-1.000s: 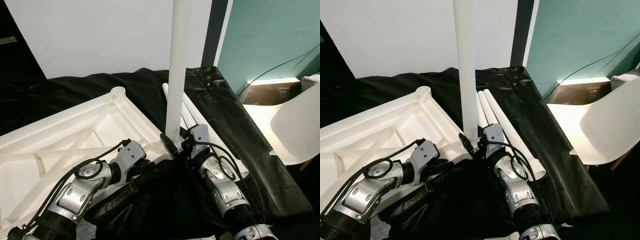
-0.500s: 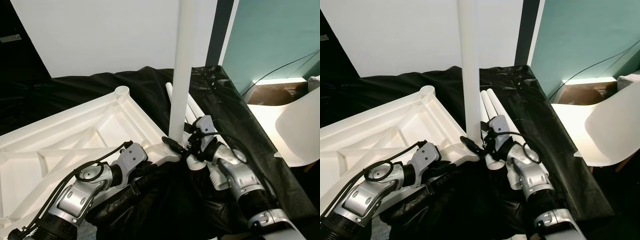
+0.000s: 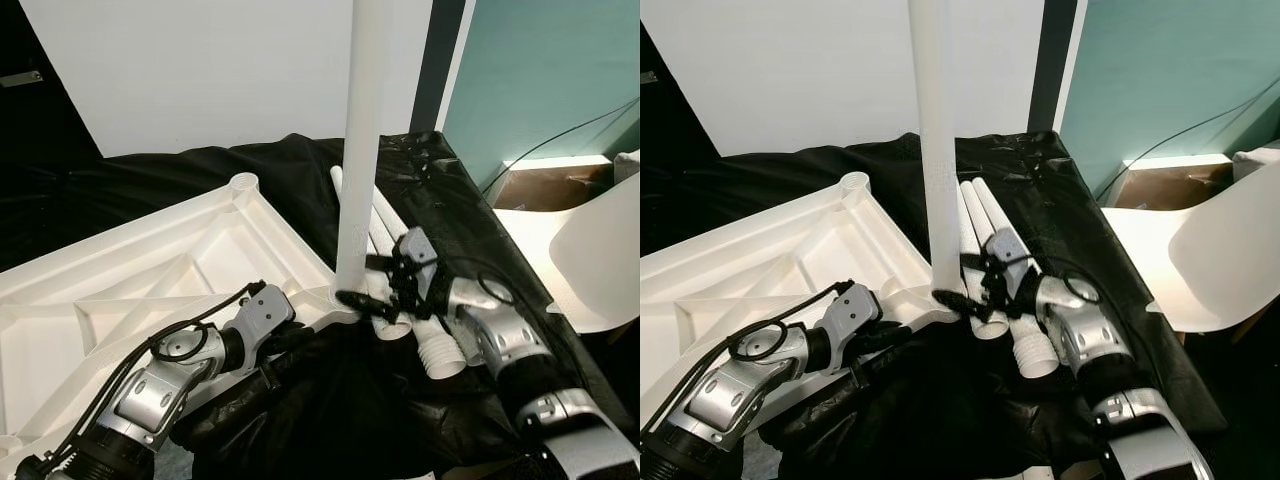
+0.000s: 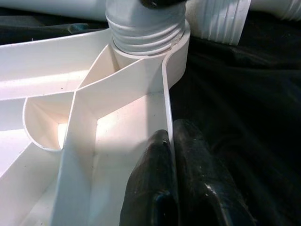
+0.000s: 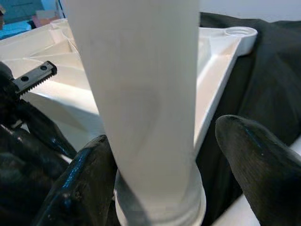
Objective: Building children table
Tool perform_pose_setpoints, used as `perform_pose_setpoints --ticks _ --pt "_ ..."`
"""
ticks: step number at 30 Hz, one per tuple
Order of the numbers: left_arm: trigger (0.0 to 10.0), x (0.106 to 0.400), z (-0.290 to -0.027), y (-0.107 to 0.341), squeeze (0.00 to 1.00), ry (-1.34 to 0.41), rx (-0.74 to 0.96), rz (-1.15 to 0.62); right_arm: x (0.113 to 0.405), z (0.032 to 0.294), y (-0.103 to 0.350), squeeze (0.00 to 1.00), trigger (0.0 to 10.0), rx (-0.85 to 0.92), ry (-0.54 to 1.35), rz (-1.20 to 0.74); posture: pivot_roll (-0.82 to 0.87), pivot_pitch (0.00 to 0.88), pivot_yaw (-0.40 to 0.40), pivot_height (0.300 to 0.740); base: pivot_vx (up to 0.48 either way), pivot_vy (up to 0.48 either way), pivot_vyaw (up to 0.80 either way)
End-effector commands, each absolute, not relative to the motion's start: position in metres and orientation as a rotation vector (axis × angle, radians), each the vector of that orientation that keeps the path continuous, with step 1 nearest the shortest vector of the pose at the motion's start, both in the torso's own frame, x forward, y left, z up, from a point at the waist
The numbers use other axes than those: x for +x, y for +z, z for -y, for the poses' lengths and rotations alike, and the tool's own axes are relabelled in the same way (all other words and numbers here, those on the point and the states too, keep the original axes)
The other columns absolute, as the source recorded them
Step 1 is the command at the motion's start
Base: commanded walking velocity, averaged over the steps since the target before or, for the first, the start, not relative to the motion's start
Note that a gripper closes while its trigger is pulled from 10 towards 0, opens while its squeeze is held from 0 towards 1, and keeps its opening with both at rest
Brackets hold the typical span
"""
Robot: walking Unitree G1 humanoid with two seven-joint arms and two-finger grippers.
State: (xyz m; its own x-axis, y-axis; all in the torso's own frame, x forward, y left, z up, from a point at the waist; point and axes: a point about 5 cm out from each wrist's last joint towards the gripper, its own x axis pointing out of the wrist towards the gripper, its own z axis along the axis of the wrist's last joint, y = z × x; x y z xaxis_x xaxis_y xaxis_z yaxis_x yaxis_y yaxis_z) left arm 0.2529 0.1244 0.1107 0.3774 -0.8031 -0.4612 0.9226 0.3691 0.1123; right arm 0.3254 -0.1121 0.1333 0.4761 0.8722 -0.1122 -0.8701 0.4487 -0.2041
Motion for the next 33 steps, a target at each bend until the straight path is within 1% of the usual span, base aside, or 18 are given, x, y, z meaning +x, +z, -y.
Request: perform_pose_setpoints --ticks 1,3,4,5,6,7,13,22,23,24,25,26,27,28,29,30,31,33 --pt "10.0 0.238 -0.121 0.092 0.0 -1.254 0.351 -0.47 0.325 0.114 0.13 0.0 10.0 -0.262 1.083 -0.012 0.06 0.0 0.012 0.74 0.0 0.0 0.0" --pt "10.0 0.238 -0.122 0.092 0.0 -1.25 0.35 -0.471 0.327 0.113 0.13 0.0 10.0 -0.277 1.095 -0.016 0.06 0.0 0.012 0.74 0.0 0.0 0.0" --pt "10.0 0.237 -0.123 0.091 0.0 -1.248 0.349 -0.472 0.328 0.113 0.13 0.0 8.5 -0.284 1.113 -0.023 0.07 0.0 0.013 0.74 0.0 0.0 0.0" --pt "10.0 0.237 -0.123 0.091 0.0 -1.247 0.349 -0.473 0.328 0.113 0.131 0.0 3.5 -0.289 1.126 -0.029 0.07 0.0 0.013 0.74 0.0 0.0 0.0" --pt "10.0 0.237 -0.123 0.091 0.0 -1.247 0.349 -0.473 0.328 0.113 0.131 0.0 3.5 -0.289 1.126 -0.029 0.07 0.0 0.013 0.74 0.0 0.0 0.0" --pt "10.0 0.237 -0.123 0.091 0.0 -1.247 0.349 -0.473 0.328 0.114 0.131 0.0 0.0 -0.289 1.148 -0.035 0.07 0.0 0.013 0.74 0.0 0.0 0.0" --pt "10.0 0.237 -0.124 0.092 0.0 -1.247 0.351 -0.474 0.321 0.119 0.123 0.0 0.0 -0.365 1.248 -0.097 0.06 0.0 0.017 0.74 0.0 0.0 0.0" --pt "10.0 0.237 -0.122 0.092 0.0 -1.255 0.351 -0.472 0.317 0.118 0.113 0.0 0.0 -0.367 1.181 -0.154 0.06 0.0 0.015 0.74 0.0 0.0 0.0" --pt "10.0 0.238 -0.122 0.092 0.0 -1.254 0.35 -0.47 0.317 0.114 0.107 0.0 0.0 -0.355 1.1 -0.176 0.06 0.0 0.013 0.74 0.0 0.0 0.0" --pt "10.0 0.238 -0.122 0.092 0.0 -1.254 0.35 -0.47 0.317 0.114 0.107 0.0 0.0 -0.355 1.1 -0.176 0.06 0.0 0.013 0.74 0.0 0.0 0.0" --pt "10.0 0.238 -0.122 0.092 0.0 -1.253 0.35 -0.47 0.317 0.111 0.103 0.0 0.0 -0.347 1.043 -0.191 0.06 0.0 0.013 0.74 0.0 0.0 0.0" --pt "10.0 0.238 -0.122 0.092 0.0 -1.253 0.35 -0.469 0.318 0.106 0.102 0.0 0.0 -0.31 0.945 -0.16 0.06 0.0 0.009 0.74 0.0 0.0 0.0" --pt "10.0 0.238 -0.122 0.092 0.0 -1.253 0.35 -0.469 0.318 0.106 0.102 0.0 0.0 -0.31 0.945 -0.16 0.06 0.0 0.009 0.74 0.0 0.0 0.0" --pt "10.0 0.238 -0.121 0.092 0.0 -1.252 0.349 -0.467 0.319 0.099 0.108 0.0 0.0 -0.244 0.814 -0.056 0.06 0.0 0.007 0.74 0.0 0.0 0.0" --pt "10.0 0.238 -0.12 0.092 0.0 -1.251 0.345 -0.465 0.317 0.091 0.124 0.0 0.0 -0.116 0.676 0.111 0.06 0.0 0.005 0.74 0.0 0.0 0.0" --pt "10.0 0.238 -0.12 0.092 0.0 -1.251 0.342 -0.463 0.314 0.089 0.134 0.0 0.0 -0.021 0.571 0.216 0.06 0.0 0.005 0.74 0.0 0.0 0.0" --pt "10.0 0.238 -0.119 0.092 0.0 -1.251 0.341 -0.463 0.311 0.088 0.141 0.0 0.0 0.047 0.511 0.274 0.06 0.0 0.005 0.74 0.0 0.0 0.0" --pt "10.0 0.238 -0.119 0.092 0.0 -1.252 0.341 -0.462 0.309 0.083 0.145 0.0 0.0 0.074 0.495 0.296 0.06 0.0 0.008 0.74 0.0 0.0 0.0"
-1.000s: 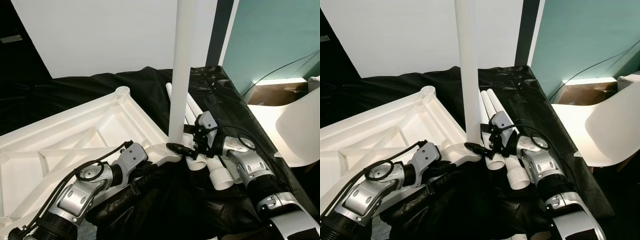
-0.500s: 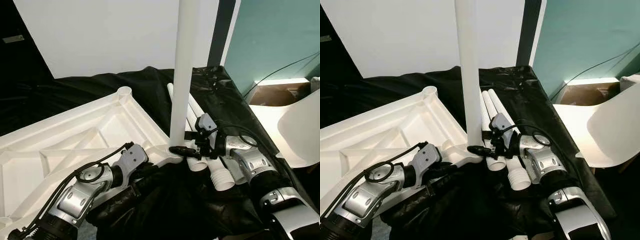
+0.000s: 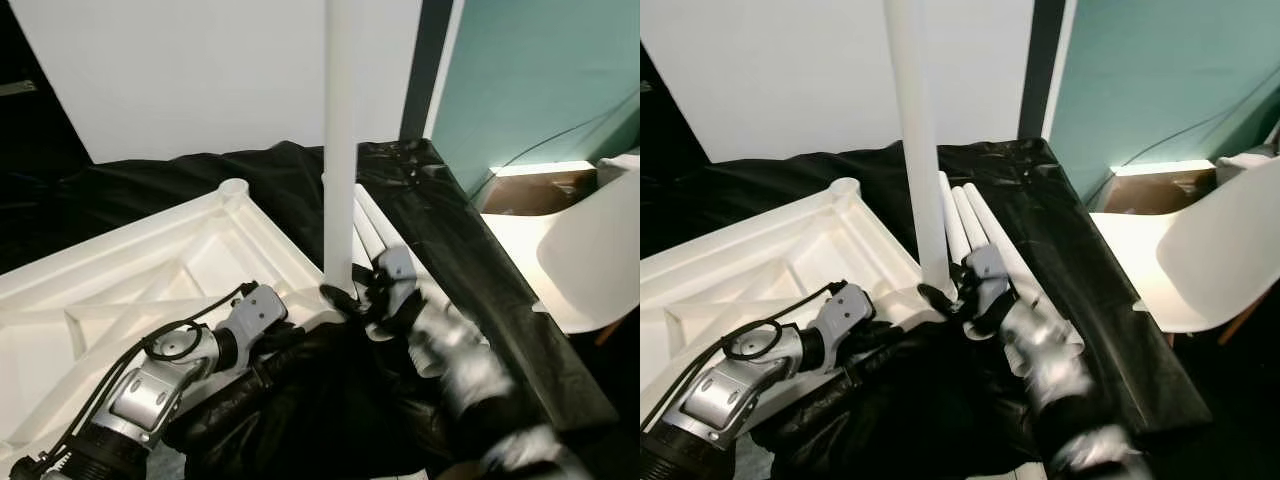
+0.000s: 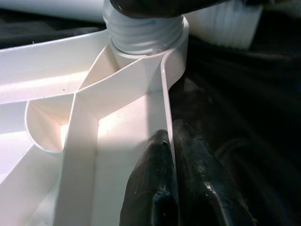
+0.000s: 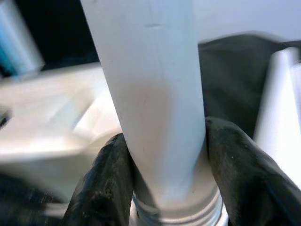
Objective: Building children table
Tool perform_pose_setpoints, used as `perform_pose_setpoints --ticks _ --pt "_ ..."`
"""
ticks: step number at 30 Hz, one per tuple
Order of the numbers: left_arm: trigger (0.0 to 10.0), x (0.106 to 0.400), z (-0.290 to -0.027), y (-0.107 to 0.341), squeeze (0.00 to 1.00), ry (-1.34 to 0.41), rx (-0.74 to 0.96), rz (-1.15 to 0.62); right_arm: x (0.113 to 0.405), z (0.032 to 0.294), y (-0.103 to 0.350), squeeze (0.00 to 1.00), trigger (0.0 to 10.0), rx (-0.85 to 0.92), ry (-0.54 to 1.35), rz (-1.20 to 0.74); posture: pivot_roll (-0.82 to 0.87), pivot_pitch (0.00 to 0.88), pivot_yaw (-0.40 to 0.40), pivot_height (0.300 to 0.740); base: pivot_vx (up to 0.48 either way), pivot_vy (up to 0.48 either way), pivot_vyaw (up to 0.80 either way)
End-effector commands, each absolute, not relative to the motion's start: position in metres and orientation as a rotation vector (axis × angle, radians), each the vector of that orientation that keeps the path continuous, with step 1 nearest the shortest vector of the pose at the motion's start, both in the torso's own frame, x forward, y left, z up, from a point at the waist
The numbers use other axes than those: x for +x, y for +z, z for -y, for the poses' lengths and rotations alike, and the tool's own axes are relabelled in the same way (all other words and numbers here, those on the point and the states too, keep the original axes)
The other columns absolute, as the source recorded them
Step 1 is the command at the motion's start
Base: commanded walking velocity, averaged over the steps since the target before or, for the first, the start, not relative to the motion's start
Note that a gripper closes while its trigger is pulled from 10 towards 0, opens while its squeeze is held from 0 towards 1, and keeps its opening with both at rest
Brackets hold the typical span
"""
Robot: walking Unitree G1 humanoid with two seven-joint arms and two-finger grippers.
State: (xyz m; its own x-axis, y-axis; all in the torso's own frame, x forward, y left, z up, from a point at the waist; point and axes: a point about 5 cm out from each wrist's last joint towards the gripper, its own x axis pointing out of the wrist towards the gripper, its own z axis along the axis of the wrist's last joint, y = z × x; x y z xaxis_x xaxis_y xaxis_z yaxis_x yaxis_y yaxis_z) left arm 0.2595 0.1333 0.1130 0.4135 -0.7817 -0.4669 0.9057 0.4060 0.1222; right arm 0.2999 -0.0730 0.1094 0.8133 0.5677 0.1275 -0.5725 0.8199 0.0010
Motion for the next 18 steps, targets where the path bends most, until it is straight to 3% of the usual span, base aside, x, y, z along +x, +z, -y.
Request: perform_pose_setpoints --ticks 1,8,9,11,12,14,15,17,18 --pt "10.0 0.238 -0.119 0.092 0.0 -1.252 0.341 -0.462 0.309 0.083 0.145 0.0 0.0 0.074 0.495 0.296 0.06 0.0 0.008 0.74 0.0 0.0 0.0" --pt "10.0 0.239 -0.121 0.093 0.0 -1.25 0.346 -0.464 0.316 0.085 0.143 0.0 0.0 0.027 0.456 0.259 0.07 0.0 0.007 0.74 0.0 0.0 0.0" --pt "10.0 0.239 -0.121 0.093 0.0 -1.248 0.346 -0.463 0.317 0.086 0.141 0.0 3.2 0.016 0.457 0.24 0.07 0.0 0.006 0.74 0.0 0.0 0.0" --pt "10.0 0.239 -0.121 0.093 0.0 -1.248 0.346 -0.463 0.317 0.086 0.141 0.0 3.2 0.016 0.457 0.24 0.07 0.0 0.006 0.74 0.0 0.0 0.0" --pt "10.0 0.239 -0.121 0.093 0.0 -1.247 0.343 -0.462 0.317 0.083 0.136 0.0 10.0 0.004 0.468 0.199 0.07 0.0 0.007 0.74 0.0 0.0 0.0" --pt "10.0 0.239 -0.121 0.093 0.0 -1.247 0.343 -0.462 0.317 0.083 0.136 0.0 10.0 0.004 0.468 0.199 0.07 0.0 0.007 0.74 0.0 0.0 0.0" --pt "10.0 0.238 -0.121 0.092 0.0 -1.248 0.341 -0.465 0.315 0.077 0.135 0.81 10.0 -0.001 0.527 0.186 0.07 0.0 0.008 0.74 0.0 0.0 0.0" --pt "10.0 0.237 -0.121 0.092 0.0 -1.248 0.341 -0.467 0.314 0.076 0.135 0.81 10.0 0.002 0.54 0.191 0.07 0.0 0.008 0.74 0.0 0.0 0.0" --pt "10.0 0.237 -0.122 0.092 0.0 -1.248 0.341 -0.467 0.316 0.077 0.136 1.0 10.0 0.0 0.564 0.18 0.07 0.0 0.008 0.74 0.0 0.0 0.0"
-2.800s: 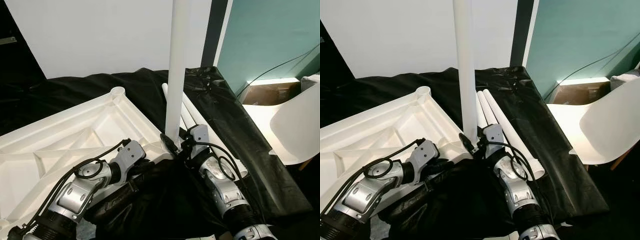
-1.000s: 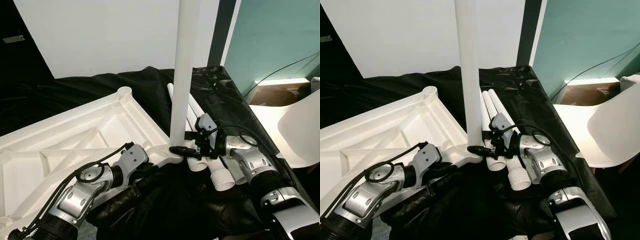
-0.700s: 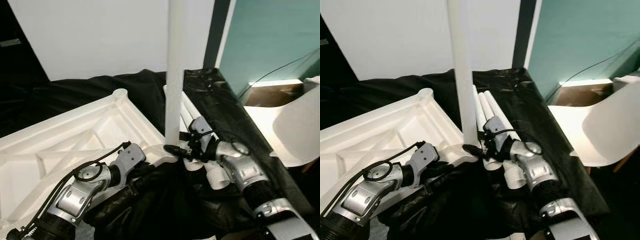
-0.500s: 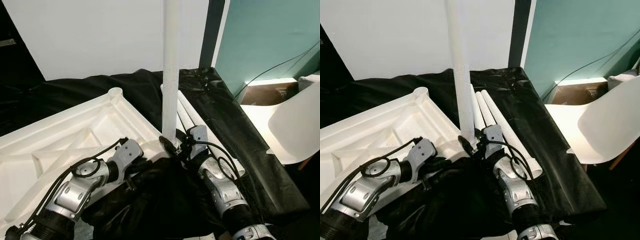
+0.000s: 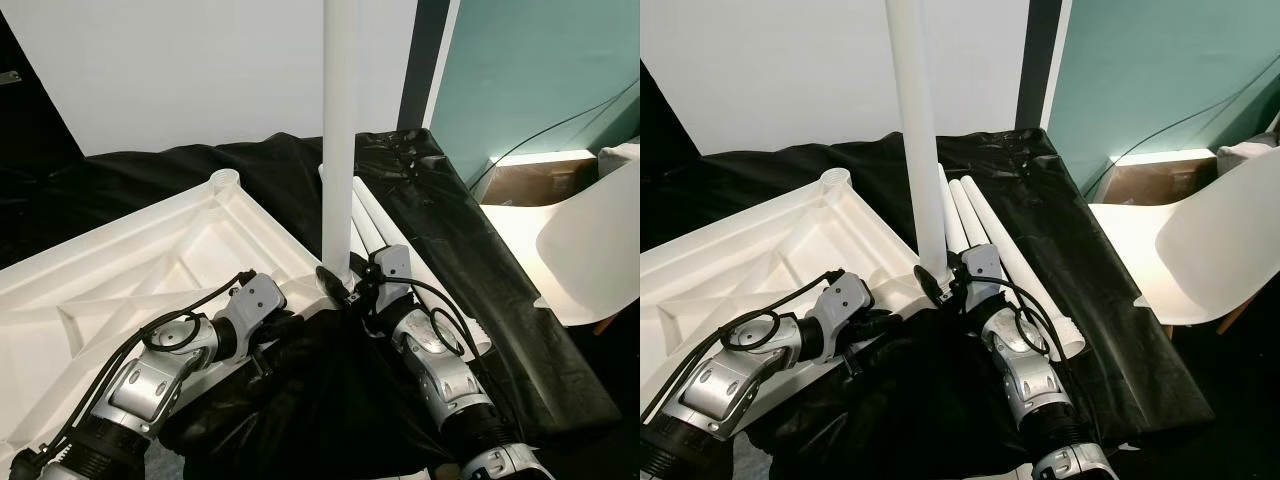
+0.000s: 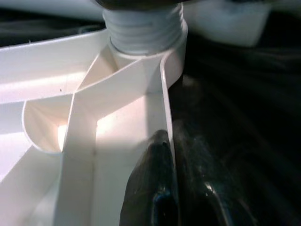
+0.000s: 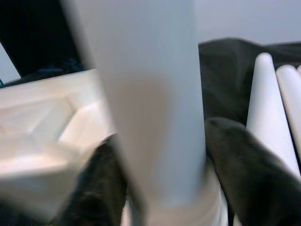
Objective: Building children table
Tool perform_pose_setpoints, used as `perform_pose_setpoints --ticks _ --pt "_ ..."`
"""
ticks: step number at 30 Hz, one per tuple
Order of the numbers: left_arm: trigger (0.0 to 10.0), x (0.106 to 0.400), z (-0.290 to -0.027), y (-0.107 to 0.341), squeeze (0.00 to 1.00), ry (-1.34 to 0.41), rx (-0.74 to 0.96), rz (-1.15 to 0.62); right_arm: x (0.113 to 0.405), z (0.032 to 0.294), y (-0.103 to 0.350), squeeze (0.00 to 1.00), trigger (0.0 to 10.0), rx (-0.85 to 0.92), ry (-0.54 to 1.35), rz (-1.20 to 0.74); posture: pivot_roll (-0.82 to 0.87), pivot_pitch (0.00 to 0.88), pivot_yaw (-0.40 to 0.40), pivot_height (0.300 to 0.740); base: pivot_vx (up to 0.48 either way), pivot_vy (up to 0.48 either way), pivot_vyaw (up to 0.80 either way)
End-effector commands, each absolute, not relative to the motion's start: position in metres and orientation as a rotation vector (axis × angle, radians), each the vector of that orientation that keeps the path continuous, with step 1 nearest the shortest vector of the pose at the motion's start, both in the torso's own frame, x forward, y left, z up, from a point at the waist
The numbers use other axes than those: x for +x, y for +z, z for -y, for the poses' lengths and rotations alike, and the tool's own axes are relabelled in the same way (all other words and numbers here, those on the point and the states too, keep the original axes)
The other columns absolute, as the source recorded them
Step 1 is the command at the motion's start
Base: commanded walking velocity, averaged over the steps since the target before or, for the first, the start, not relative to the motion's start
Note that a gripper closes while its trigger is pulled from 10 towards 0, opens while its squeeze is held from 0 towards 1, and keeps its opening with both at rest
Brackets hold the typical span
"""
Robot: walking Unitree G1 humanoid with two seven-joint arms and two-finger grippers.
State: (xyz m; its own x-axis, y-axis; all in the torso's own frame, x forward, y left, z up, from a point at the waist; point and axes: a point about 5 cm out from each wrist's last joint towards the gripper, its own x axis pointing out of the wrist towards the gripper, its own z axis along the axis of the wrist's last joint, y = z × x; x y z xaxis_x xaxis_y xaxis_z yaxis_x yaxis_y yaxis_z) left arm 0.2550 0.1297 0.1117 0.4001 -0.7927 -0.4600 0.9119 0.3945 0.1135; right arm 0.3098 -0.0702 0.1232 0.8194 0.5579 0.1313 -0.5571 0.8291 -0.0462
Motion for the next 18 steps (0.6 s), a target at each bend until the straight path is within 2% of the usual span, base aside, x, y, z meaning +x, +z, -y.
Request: perform_pose_setpoints --ticks 1,3,4,10,12,18 --pt "10.0 0.237 -0.122 0.092 0.0 -1.247 0.341 -0.467 0.317 0.078 0.136 1.0 10.0 0.0 0.577 0.172 0.07 0.0 0.008 0.74 0.0 0.0 0.0" --pt "10.0 0.238 -0.122 0.093 0.0 -1.247 0.341 -0.466 0.32 0.08 0.138 1.0 10.0 -0.008 0.594 0.165 0.06 0.0 0.009 0.74 0.0 0.0 0.0" --pt "10.0 0.239 -0.122 0.093 0.0 -1.248 0.344 -0.464 0.324 0.085 0.139 0.0 10.0 -0.043 0.678 0.128 0.06 0.0 0.009 0.74 0.0 0.0 0.0" --pt "10.0 0.24 -0.121 0.094 0.0 -1.251 0.346 -0.463 0.329 0.097 0.142 0.0 10.0 -0.117 0.897 0.033 0.06 0.0 0.016 0.74 0.0 0.0 0.0" --pt "10.0 0.24 -0.122 0.093 0.0 -1.253 0.348 -0.465 0.332 0.11 0.148 0.0 10.0 -0.156 0.978 -0.004 0.05 0.0 0.02 0.74 0.0 0.0 0.0" --pt "10.0 0.24 -0.122 0.093 0.0 -1.252 0.352 -0.466 0.34 0.127 0.156 0.0 10.0 -0.224 0.998 -0.037 0.05 0.0 0.018 0.74 0.0 0.0 0.0"
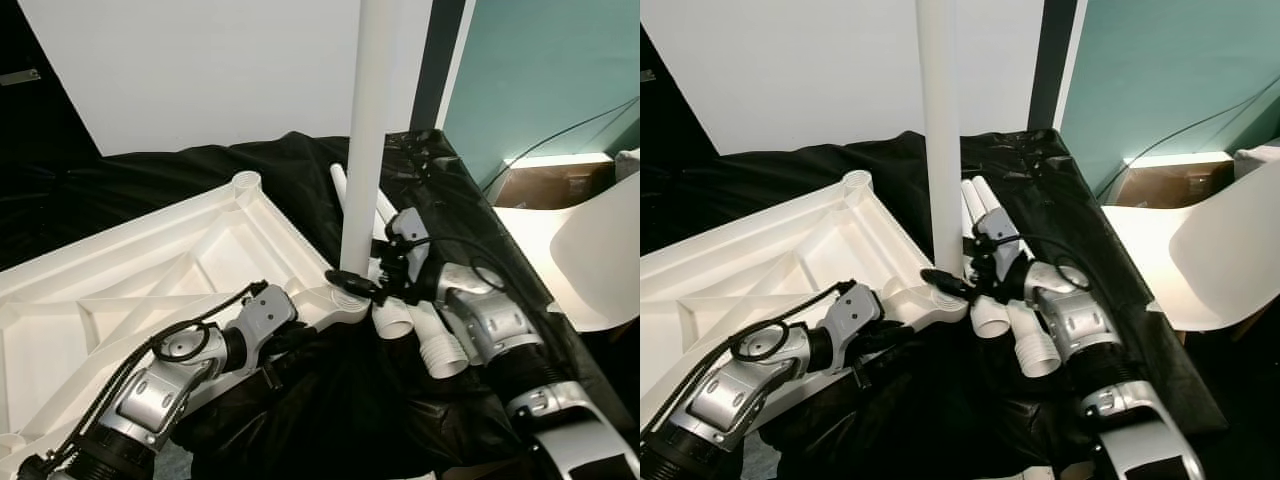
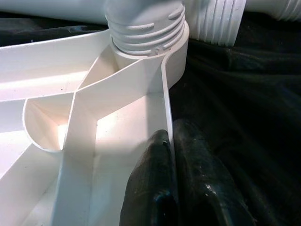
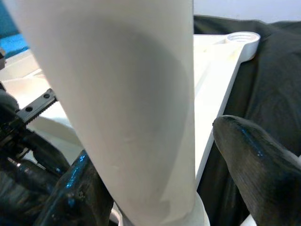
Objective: Building children table
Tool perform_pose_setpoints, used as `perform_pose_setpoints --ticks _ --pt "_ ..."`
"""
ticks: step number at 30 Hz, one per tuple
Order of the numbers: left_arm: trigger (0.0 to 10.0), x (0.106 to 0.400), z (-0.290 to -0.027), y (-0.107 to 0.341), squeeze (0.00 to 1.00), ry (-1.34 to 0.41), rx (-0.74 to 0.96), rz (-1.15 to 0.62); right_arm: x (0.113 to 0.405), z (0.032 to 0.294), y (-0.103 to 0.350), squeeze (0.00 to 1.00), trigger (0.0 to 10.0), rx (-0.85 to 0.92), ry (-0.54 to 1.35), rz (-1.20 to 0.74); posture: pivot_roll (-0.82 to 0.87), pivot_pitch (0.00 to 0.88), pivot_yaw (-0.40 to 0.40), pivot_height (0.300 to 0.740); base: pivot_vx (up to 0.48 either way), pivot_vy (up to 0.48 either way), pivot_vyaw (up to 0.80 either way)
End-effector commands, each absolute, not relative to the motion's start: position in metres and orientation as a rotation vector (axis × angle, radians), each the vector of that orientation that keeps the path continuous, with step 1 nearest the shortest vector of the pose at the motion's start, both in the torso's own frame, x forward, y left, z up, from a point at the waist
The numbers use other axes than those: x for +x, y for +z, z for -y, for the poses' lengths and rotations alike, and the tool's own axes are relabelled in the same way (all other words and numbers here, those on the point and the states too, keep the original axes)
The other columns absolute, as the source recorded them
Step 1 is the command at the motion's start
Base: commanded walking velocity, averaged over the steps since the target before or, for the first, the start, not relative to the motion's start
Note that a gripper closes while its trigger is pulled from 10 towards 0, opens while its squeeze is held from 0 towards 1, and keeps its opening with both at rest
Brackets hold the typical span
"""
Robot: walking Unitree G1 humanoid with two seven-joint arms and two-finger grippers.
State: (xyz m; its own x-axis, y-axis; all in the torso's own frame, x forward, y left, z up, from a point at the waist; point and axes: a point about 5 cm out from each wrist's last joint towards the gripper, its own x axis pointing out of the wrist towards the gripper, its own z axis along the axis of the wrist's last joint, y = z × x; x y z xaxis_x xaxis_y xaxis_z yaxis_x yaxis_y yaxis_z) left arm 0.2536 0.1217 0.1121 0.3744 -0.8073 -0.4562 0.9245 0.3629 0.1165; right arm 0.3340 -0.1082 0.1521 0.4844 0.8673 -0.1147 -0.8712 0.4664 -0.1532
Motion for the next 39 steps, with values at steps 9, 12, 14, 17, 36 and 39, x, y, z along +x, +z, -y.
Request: perform_pose_setpoints --ticks 9,12,14,17,36,39 --pt "10.0 0.241 -0.122 0.093 0.0 -1.252 0.353 -0.465 0.338 0.13 0.145 0.0 4.9 -0.268 1.053 -0.1 0.05 0.0 0.016 0.74 0.0 0.0 0.0" --pt "10.0 0.241 -0.122 0.093 0.0 -1.252 0.353 -0.464 0.336 0.13 0.141 0.0 0.0 -0.284 1.077 -0.119 0.05 0.0 0.016 0.74 0.0 0.0 0.0" --pt "10.0 0.241 -0.122 0.093 0.0 -1.251 0.354 -0.464 0.334 0.129 0.138 0.0 0.0 -0.305 1.099 -0.135 0.06 0.0 0.017 0.74 0.0 0.0 0.0" --pt "10.0 0.241 -0.122 0.093 0.0 -1.251 0.354 -0.464 0.332 0.129 0.133 0.0 0.0 -0.328 1.108 -0.163 0.06 0.0 0.017 0.74 0.0 0.0 0.0" --pt "10.0 0.242 -0.124 0.094 0.0 -1.246 0.359 -0.462 0.32 0.102 0.133 0.0 0.0 -0.023 0.365 0.212 0.07 0.0 0.02 0.74 0.0 0.0 0.0" --pt "10.0 0.243 -0.124 0.094 0.0 -1.247 0.362 -0.461 0.327 0.099 0.141 0.0 0.0 -0.034 0.333 0.236 0.07 0.0 0.015 0.74 0.0 0.0 0.0"
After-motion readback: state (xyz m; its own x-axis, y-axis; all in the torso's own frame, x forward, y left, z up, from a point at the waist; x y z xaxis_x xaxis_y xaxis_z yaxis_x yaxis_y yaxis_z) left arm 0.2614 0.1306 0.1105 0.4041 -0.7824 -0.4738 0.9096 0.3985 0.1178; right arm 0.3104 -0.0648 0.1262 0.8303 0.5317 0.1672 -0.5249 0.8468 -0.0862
